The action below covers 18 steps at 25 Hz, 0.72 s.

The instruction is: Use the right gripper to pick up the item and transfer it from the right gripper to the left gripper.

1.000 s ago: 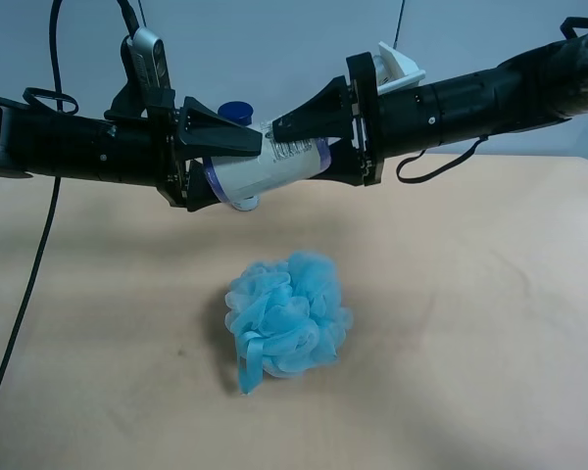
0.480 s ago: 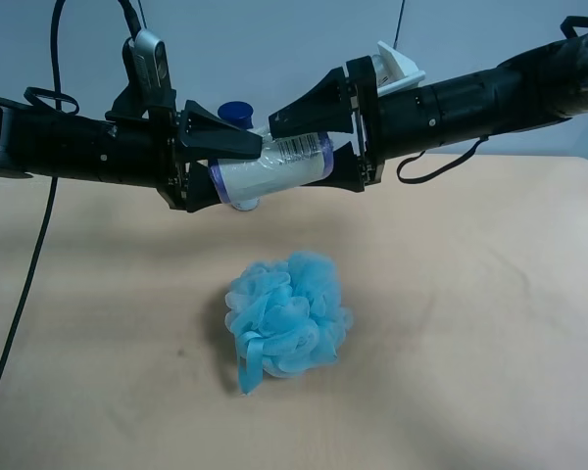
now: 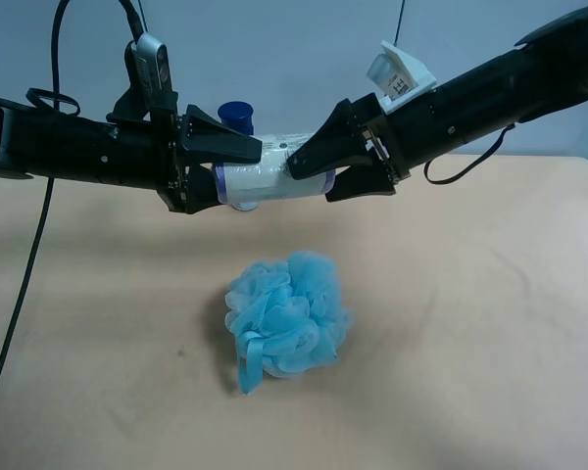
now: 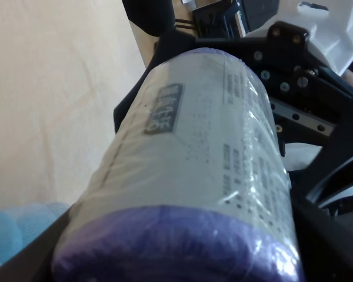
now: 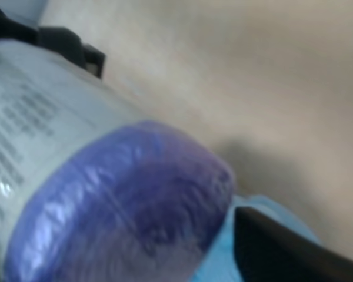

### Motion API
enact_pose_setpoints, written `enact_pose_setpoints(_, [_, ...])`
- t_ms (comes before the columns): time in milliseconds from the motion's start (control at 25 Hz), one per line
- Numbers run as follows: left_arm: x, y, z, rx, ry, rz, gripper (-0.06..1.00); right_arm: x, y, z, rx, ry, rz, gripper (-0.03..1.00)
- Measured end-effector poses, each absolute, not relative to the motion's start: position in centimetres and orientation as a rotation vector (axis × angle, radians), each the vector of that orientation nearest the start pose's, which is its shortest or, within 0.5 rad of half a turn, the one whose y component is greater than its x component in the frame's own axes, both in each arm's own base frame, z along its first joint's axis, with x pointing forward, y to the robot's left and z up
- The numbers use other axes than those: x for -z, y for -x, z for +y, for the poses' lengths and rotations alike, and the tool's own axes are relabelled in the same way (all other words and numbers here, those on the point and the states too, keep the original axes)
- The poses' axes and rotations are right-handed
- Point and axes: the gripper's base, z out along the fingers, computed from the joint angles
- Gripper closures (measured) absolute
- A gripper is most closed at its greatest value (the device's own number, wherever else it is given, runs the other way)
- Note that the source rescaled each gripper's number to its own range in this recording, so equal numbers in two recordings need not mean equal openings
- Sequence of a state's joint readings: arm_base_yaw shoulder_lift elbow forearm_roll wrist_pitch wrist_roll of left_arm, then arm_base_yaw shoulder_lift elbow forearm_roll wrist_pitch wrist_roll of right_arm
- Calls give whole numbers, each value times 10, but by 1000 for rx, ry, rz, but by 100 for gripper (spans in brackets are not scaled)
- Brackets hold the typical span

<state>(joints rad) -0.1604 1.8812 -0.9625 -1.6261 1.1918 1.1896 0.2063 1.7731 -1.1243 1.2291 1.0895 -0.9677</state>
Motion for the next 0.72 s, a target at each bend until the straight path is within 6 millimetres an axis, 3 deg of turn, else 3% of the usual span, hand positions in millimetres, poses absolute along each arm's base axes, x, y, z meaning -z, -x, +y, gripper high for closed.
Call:
enact_pose_setpoints(320, [-188,-317,-137,1703,-274,2232,92,-253,-305,126,-992,709,2479,31])
enact_pose_setpoints(720, [-187,-317,-137,1696,-276,2237,93,-288,-289,102,-589,702,2468,31])
